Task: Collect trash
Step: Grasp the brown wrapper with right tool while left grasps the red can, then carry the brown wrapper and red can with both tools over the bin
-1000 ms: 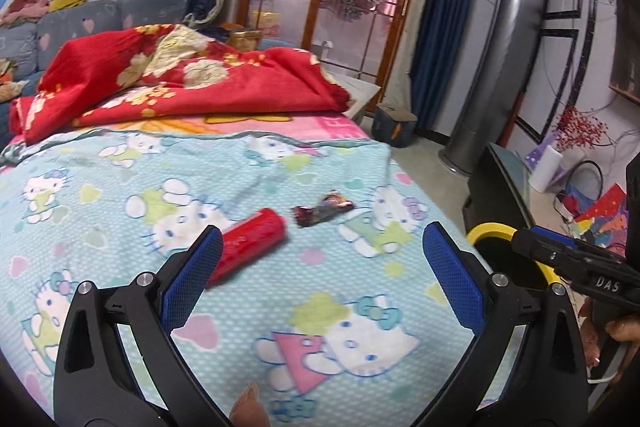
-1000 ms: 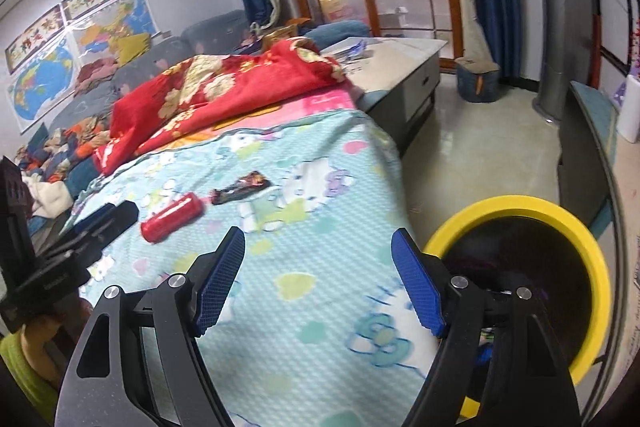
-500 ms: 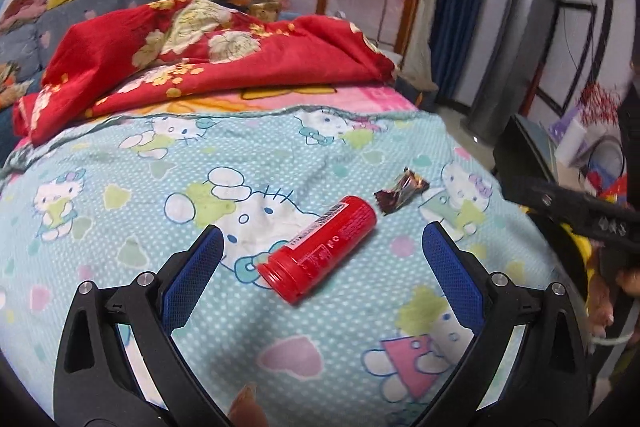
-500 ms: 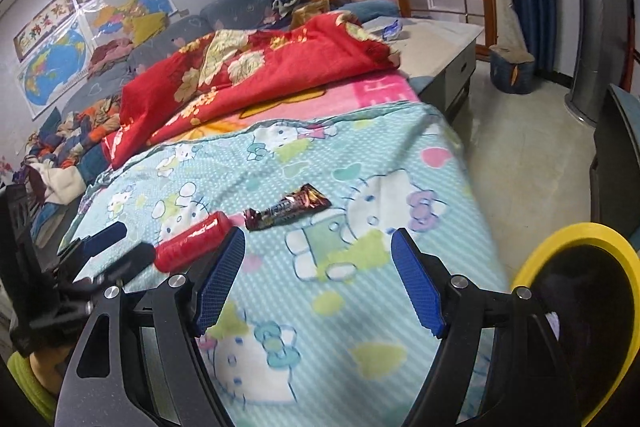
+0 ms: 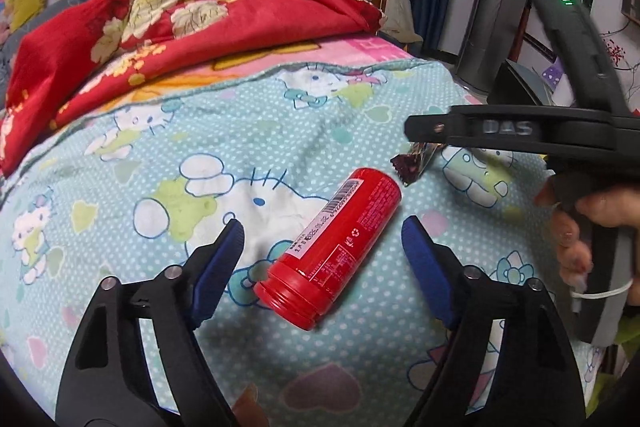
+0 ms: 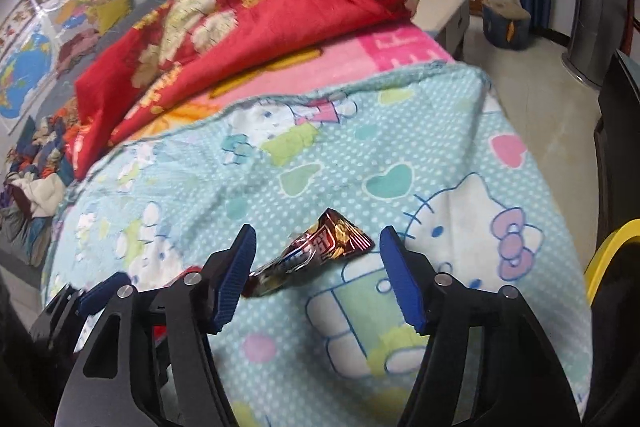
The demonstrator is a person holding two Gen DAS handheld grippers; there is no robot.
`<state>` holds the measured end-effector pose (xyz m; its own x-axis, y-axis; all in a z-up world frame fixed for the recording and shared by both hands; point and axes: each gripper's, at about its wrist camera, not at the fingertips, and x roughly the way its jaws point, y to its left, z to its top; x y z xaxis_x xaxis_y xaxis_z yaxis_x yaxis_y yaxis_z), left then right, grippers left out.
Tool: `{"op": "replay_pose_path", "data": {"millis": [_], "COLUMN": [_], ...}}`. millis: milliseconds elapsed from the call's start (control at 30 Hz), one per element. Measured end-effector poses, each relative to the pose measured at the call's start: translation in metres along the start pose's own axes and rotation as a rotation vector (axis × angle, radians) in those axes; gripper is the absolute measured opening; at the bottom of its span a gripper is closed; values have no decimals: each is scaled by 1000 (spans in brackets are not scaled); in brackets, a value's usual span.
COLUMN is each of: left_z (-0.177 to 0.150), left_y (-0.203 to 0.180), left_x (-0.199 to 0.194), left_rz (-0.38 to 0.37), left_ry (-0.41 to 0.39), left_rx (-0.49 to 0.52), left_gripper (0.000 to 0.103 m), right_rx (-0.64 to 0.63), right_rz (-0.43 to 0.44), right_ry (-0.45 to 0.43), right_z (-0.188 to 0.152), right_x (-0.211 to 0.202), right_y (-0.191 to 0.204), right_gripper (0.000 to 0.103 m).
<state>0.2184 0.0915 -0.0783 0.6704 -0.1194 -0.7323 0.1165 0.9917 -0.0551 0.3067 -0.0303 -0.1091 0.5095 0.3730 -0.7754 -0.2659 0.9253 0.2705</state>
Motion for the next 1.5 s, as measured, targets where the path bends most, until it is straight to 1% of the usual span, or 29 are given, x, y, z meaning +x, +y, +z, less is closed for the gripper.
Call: {"op": "replay_pose_path", "data": {"millis": [67,100,133,200,233,300,367,433,467,533,600,667,800,967,1167,1500], "left_z": [-1,-2,-3,-3,-3,-4,-5,-6,-6,-7,-8,-8,-10,-10,-8,0], "left_y": [0,0,-1,-3,-4,-6,-7,-10,-12,-15,-19,-22,-31,-37,-59,-102], "left_x": [3,4,5,5,6,7,8,10,10,10,10,10,7,-2,-13,-34], "left_rz": [-7,-9,-12,-17,-16,-12,-14,-10,-5,-2,-4,-3,-15,-69,-117,-212], "left_ry": [13,18,21,25,27,31,41,51,54,58,61,61,58,30,-9,-54], "left_rx": [-1,0,3,10,13,21,22,28,34,46,50,55,58,7,12,45], "left_gripper": [67,66,65,61,60,57,53,49,47,41,33,29,27,27,26,26], "right_rx": [6,6,-1,-20,-26,-41,-49,-55,-57,-72,-85,-90,-102,-106,-103,-39], "right_rz": [-6,-12,-20,-33,-32,-23,-6,25,30,42,50,53,54,43,17,-2], "right_ry": [15,8,1,-8,-11,-14,-16,-12,-10,-10,-12,-15,-41,-76,-119,-185], "right_z": [0,-1,-1,-4,-6,-10,-14,-20,-21,-27,-33,-39,-49,-56,-63,-69], "right_x": [8,10,10,10,9,6,2,-4,-6,-13,-20,-27,-44,-64,-89,-128], "right_y": [0,0,1,0,0,-4,-6,-9,-9,-9,-10,-12,-18,-30,-48,-84], "right_gripper": [58,56,51,46,41,37,28,22,21,20,20,19,18,18,17,17]}}
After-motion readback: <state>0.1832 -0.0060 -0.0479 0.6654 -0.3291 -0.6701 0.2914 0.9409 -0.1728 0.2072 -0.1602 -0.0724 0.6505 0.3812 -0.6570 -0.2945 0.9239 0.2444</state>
